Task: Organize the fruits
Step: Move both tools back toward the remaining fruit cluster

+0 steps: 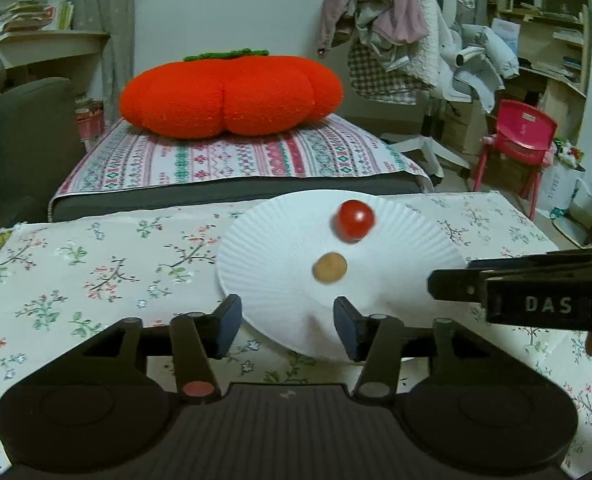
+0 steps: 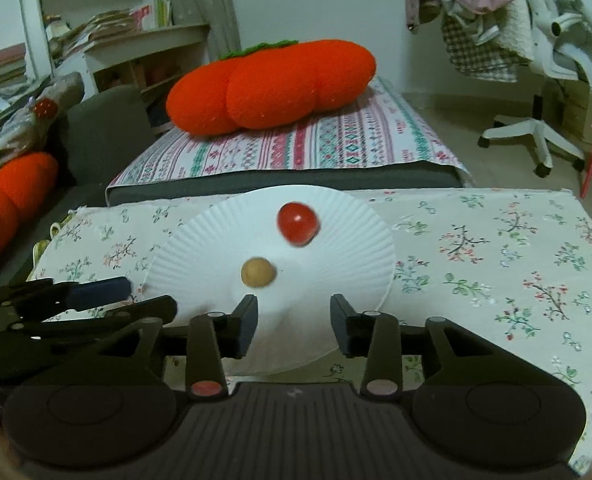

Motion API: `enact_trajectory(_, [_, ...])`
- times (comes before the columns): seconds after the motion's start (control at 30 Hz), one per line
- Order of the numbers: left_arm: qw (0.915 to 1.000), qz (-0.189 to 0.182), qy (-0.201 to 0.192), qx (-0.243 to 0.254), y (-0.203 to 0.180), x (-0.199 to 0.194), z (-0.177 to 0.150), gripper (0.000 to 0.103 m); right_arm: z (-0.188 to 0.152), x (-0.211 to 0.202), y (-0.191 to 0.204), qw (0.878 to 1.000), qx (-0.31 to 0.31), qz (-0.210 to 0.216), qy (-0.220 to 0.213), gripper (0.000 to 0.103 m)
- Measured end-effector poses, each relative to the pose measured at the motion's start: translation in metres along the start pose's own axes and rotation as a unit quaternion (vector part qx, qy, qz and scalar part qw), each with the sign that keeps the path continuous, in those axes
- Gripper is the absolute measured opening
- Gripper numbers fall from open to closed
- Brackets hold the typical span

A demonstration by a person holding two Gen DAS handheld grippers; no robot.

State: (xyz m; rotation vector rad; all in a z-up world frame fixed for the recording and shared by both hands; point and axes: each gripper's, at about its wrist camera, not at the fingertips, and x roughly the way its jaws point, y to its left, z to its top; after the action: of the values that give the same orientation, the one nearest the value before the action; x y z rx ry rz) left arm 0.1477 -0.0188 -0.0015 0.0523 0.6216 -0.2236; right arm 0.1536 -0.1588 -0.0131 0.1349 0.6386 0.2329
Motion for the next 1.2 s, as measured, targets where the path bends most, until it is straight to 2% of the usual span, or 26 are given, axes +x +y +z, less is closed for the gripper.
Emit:
enact_trajectory(0.1, [0.9998, 0.009, 0.007, -0.015, 0.005, -0.005, 0.002, 0.042, 0.000, -0.004, -0.001, 1.000, 0.008, 0.000, 0.003, 0.047])
enact_trajectory(0.17, [0.9994, 0.014, 0.010, -0.029, 0.010, -0.009, 0.003, 0.045, 0.001, -0.009, -0.001, 1.000, 0.011, 0.005, 0.001, 0.060])
enact_trajectory(0.2, [0.9991, 0.018, 0.012, -0.038, 0.013, -0.012, 0.002, 0.047, 0.001, -0.012, 0.000, 1.000, 0.010, 0.008, -0.002, 0.062])
enact_trajectory(0.27, [0.9984, 0.023, 0.015, -0.049, 0.017, -0.019, 0.001, 0.049, 0.001, -0.018, 0.001, 1.000, 0.012, 0.015, -0.006, 0.075])
enact_trajectory(0.33, [0.9981, 0.031, 0.014, -0.051, 0.020, -0.027, 0.001, 0.050, 0.001, -0.023, 0.002, 0.999, 0.017, 0.028, -0.005, 0.083])
enact_trajectory(0.47, [0.9972, 0.051, 0.008, -0.054, 0.027, -0.043, -0.001, 0.056, -0.003, -0.033, 0.005, 0.998, 0.014, 0.053, 0.004, 0.091])
enact_trajectory(0.6, [0.9966, 0.043, 0.015, -0.069, 0.029, -0.054, -0.005, 0.056, -0.009, -0.044, 0.007, 0.997, 0.024, 0.073, 0.016, 0.095])
enact_trajectory(0.83, [0.9961, 0.054, 0.036, -0.059, 0.018, -0.067, -0.021, 0.056, -0.023, -0.057, 0.012, 0.997, 0.017, 0.056, 0.039, 0.096])
enact_trajectory(1.07, [0.9912, 0.062, 0.052, -0.105, 0.035, -0.080, -0.036, 0.058, -0.035, -0.067, 0.014, 0.997, 0.018, 0.056, 0.060, 0.096])
enact_trajectory(1.2, [0.9882, 0.068, 0.057, -0.125, 0.043, -0.081, -0.040, 0.058, -0.042, -0.071, 0.013, 0.997, 0.020, 0.040, 0.065, 0.096])
